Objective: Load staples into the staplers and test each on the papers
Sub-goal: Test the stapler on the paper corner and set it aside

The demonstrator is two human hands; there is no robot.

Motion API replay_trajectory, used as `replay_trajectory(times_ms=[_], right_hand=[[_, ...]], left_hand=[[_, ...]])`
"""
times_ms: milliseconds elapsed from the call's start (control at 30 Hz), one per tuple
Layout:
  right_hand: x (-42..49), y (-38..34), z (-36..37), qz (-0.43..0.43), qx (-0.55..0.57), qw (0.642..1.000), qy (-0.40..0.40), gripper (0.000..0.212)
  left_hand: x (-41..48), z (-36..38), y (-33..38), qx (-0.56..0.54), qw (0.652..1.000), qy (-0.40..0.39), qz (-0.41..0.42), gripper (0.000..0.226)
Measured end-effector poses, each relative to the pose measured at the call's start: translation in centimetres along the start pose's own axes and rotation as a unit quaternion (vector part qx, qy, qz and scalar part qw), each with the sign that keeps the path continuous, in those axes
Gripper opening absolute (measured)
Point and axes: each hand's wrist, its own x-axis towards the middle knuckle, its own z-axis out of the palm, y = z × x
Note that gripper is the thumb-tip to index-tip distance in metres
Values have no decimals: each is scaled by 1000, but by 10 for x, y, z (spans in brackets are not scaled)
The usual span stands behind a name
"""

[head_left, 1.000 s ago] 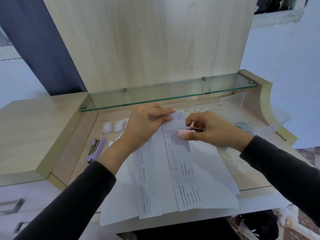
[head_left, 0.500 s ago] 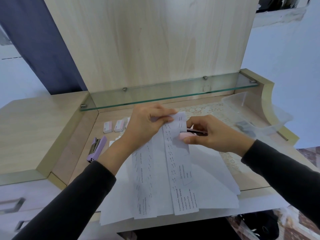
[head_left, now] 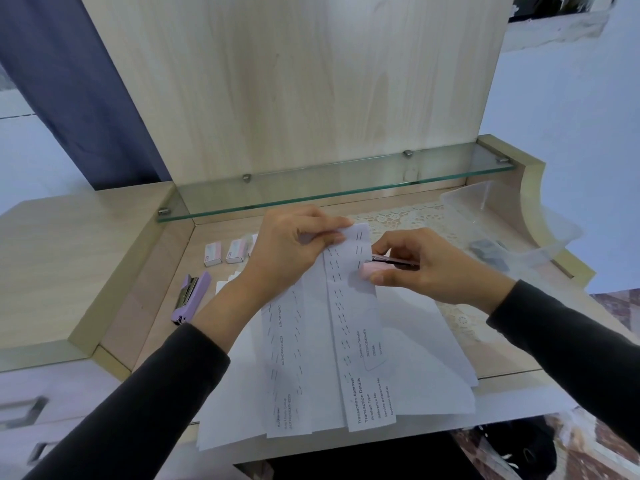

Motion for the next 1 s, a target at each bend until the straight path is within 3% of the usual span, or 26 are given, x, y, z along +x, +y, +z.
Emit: replay_trajectory(times_ms=[433,633,800,1000], right_hand=[[0,-1,6,-32,-75,996,45,20],[-12,11,6,42,-47,998,-4,41],[-18,41,9,126,-72,989,-40,31],[2,63,23,166,-196,966,35,38]], left_hand=[[-3,4,0,7,1000,0,-3,21],[-6,11,-17,7,998,-4,-64,22],[-11,33,-34,-2,992,-21,-128,22],[-14,62,-50,23,984,-66,-167,22]])
